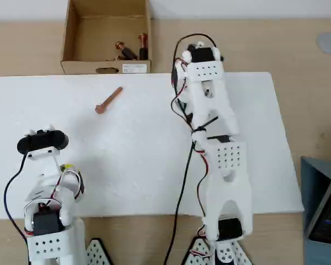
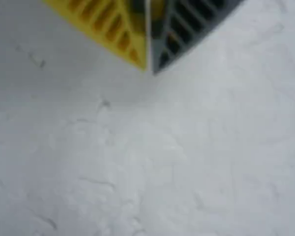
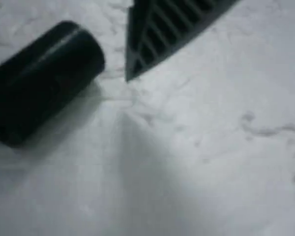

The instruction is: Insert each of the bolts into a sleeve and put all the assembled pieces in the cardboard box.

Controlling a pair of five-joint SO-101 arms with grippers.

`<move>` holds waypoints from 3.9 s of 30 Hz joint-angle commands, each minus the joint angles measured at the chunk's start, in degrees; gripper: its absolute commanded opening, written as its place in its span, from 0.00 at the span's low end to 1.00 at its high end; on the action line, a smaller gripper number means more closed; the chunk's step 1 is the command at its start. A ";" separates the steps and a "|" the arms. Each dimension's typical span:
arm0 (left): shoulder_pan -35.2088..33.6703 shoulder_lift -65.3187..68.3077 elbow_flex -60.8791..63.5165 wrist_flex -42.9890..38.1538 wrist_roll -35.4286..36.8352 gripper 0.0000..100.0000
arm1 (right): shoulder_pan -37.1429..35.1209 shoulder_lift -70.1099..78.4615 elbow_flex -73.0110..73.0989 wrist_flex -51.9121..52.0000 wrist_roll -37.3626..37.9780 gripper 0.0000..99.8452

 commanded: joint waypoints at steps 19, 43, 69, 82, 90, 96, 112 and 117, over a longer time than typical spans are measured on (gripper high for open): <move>-0.44 -0.48 -0.44 -0.53 0.26 0.00 | 2.42 0.13 -4.18 1.14 -0.18 0.01; 0.09 -0.48 -0.44 -0.35 -0.09 0.00 | -1.54 -47.16 13.41 1.14 8.79 0.01; 2.55 0.13 -12.75 -0.09 -4.04 0.04 | 7.87 -107.12 68.70 -1.58 8.88 0.01; 7.30 29.14 -35.96 -0.35 -5.80 0.04 | 7.87 -118.37 82.07 -3.69 8.53 0.01; 7.30 61.41 -58.99 0.00 -12.22 0.04 | 14.20 -119.52 83.91 -5.63 8.88 0.01; 7.30 79.87 -71.82 0.00 -13.80 0.04 | 17.01 -119.52 83.91 -5.63 8.79 0.01; 16.70 118.20 -113.76 19.60 -20.75 0.04 | 20.00 -119.60 86.64 -7.30 8.44 0.01; 17.58 130.42 -127.82 25.32 -24.18 0.04 | 20.00 -119.60 86.73 -7.74 8.44 0.01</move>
